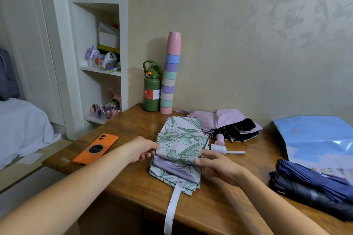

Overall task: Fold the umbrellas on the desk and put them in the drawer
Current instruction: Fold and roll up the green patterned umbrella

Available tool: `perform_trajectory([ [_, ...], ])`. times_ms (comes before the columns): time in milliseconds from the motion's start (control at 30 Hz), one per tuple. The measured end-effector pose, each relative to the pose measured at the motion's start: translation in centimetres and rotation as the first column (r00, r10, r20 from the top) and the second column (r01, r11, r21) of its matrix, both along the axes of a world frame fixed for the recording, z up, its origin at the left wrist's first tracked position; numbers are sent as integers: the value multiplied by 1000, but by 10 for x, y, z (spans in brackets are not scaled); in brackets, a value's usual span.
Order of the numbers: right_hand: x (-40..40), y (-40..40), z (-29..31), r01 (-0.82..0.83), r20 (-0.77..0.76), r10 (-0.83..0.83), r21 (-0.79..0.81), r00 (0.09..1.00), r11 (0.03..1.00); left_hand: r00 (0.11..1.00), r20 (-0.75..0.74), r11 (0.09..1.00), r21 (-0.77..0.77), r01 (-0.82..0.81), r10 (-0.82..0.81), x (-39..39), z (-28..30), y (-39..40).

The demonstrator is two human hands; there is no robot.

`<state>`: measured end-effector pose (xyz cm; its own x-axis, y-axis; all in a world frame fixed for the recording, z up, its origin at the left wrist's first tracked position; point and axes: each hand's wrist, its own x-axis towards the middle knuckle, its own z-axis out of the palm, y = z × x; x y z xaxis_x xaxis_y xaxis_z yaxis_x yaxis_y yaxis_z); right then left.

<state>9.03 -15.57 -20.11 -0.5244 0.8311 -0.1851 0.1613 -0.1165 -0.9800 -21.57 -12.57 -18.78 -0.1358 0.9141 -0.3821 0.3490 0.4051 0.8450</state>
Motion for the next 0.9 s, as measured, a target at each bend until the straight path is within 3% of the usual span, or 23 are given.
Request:
perform_trajectory([
  [67, -2, -2, 1, -6, 28, 5, 42, 1000, 999, 999, -32, 999, -37, 21, -22, 0, 2, -3],
  [200, -3, -2, -3, 11, 242, -43, 132, 969, 991, 977, -183, 992, -90, 91, -107, 0, 9, -6],
  [400, -5, -1, 0, -11, 440, -19, 67, 898, 998, 974, -102, 963, -203, 178, -202, 3, 11, -12],
  [533, -5, -4, 4, -99, 543, 35, 88, 839, 991, 867, -411, 953, -226, 202, -281, 5, 12, -15],
  [600, -6, -3, 3, -131, 571, 56, 92, 819, 987, 838, -456, 950, -224, 218, -299, 11, 16, -18],
  [700, -10, -3, 4, -151, 587, 61, 106, 807, 983, 838, -512, 978, -25, 206, -189, 30, 18, -20],
  [733, -11, -3, 4, -151, 585, 60, 107, 808, 983, 804, -587, 972, 124, 201, -92, 37, 17, -20],
  [800, -12, -4, 4, -154, 571, 70, 100, 818, 983, 652, -756, 859, 370, 353, 58, 50, 13, -19],
  [833, -11, -4, 5, -156, 565, 77, 92, 822, 983, 602, -797, 788, 401, 467, 48, 54, 8, -17],
  [900, -8, -5, 6, -160, 555, 94, 71, 826, 985, 491, -865, 693, 290, 660, -105, 59, -8, -14],
])
